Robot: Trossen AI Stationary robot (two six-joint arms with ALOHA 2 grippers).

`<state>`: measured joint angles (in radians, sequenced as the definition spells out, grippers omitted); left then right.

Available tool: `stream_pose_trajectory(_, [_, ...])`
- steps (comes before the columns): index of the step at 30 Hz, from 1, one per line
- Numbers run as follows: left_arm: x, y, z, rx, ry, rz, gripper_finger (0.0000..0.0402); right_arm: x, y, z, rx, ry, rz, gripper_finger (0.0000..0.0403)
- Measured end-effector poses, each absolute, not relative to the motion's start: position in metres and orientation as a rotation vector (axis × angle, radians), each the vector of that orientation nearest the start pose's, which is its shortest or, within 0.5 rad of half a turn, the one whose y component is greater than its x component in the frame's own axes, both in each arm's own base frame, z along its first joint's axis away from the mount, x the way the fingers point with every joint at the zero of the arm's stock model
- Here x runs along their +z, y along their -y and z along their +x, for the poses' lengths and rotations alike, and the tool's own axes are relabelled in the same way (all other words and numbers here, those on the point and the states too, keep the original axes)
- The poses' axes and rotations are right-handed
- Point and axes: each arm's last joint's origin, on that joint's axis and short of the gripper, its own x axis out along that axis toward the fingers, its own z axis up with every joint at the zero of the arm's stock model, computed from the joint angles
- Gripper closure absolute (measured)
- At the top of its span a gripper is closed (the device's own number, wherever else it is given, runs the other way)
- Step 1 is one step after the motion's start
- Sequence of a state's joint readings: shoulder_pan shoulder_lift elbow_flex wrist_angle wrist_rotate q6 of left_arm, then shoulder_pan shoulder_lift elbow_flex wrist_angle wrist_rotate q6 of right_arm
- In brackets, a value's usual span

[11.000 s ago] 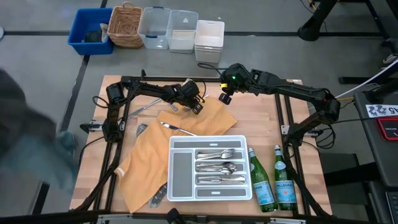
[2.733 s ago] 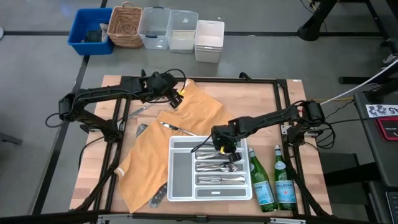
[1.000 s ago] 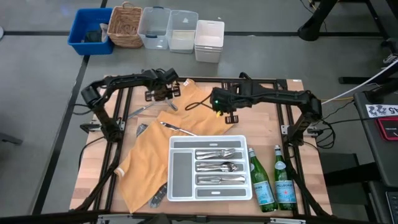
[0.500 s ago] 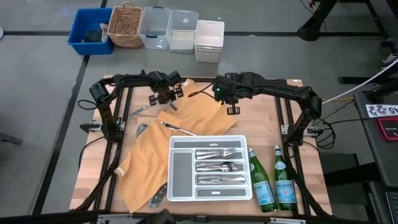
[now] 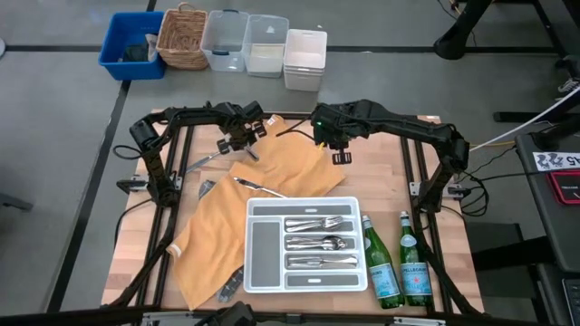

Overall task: Sort silverware
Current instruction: Put the silver table knife into the white silverware tray

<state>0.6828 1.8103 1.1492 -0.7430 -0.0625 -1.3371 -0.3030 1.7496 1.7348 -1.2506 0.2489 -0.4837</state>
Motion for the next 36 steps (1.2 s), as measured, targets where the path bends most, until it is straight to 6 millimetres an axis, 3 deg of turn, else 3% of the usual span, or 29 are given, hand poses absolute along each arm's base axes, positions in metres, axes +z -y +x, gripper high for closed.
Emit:
stream_pose_trajectory(26, [0.162, -0.204, 0.257, 1.588, -0.684, -1.529, 0.0288, 0.329, 0.108, 0.327, -0.045, -1.334, -0.459, 0.0325])
stream_pose_trajectory(36, [0.148, -0.203, 0.258, 1.63, -0.665, -1.544, 0.0289, 0.329, 0.108, 0.327, -0.04, -1.332, -0.456, 0.0325])
